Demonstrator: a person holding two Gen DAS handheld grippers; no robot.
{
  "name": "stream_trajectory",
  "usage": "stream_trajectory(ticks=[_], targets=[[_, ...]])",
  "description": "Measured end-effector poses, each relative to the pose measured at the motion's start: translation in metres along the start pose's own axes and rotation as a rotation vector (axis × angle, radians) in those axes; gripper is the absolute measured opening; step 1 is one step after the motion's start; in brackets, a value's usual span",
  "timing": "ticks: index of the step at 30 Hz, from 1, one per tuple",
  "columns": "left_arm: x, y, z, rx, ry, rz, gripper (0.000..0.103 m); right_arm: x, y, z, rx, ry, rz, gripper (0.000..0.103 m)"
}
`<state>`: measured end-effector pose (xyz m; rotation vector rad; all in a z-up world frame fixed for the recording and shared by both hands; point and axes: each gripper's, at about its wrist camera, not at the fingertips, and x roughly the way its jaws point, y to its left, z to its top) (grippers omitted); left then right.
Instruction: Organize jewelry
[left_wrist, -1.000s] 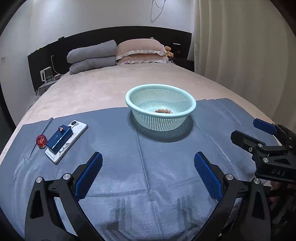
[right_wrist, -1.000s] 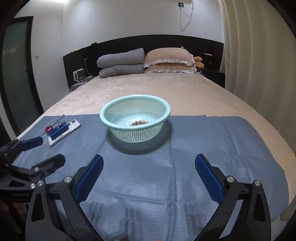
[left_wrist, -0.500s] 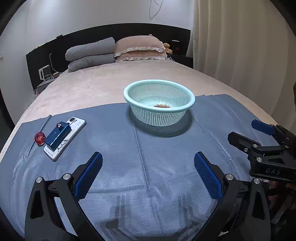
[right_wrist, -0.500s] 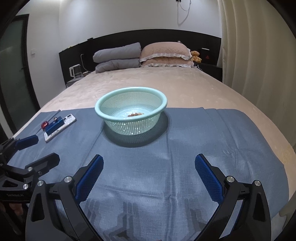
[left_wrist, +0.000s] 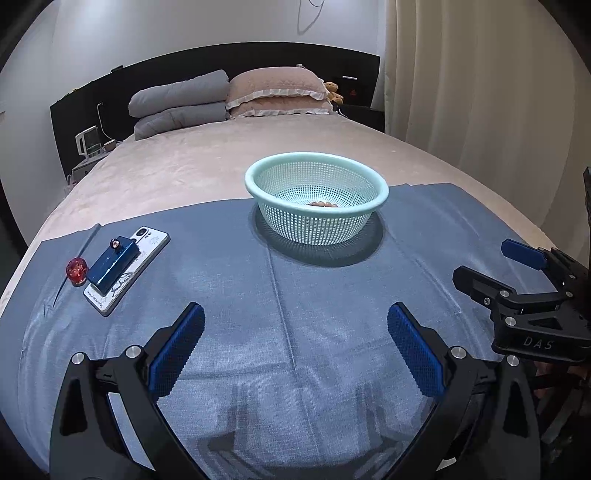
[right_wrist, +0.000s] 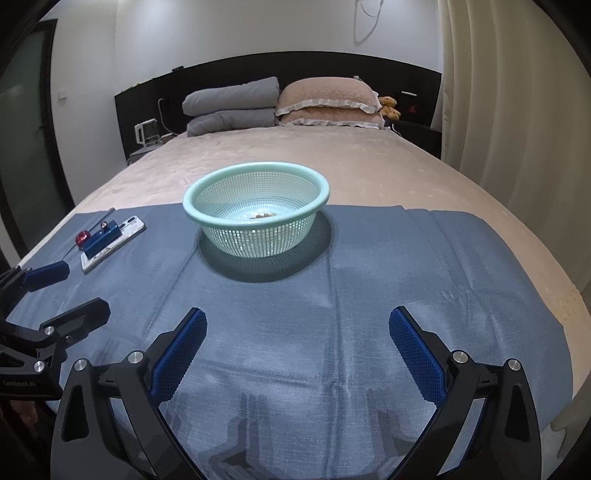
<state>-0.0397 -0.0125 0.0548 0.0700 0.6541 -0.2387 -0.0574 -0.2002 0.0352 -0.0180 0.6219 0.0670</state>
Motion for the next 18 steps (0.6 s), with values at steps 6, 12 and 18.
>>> stream_trajectory(ticks=[6, 12, 18], targets=[[0.0011, 0.003, -0.0007, -0.01, 0.017, 0.007, 0.097, -0.0026, 0.0001, -0.0001, -0.004, -0.005, 0.001, 0.095], [0.0007, 0.0025, -0.0007, -0.009, 0.022, 0.001, 0.097, -0.0022, 0.0006, -0.0006, -0.011, -0.001, 0.005, 0.095], [-0.0005, 0.0005, -0.0014, -0.001, 0.019, -0.001, 0.097, -0.0039, -0.0018, -0.0001, 0.0, -0.007, 0.001, 0.095]])
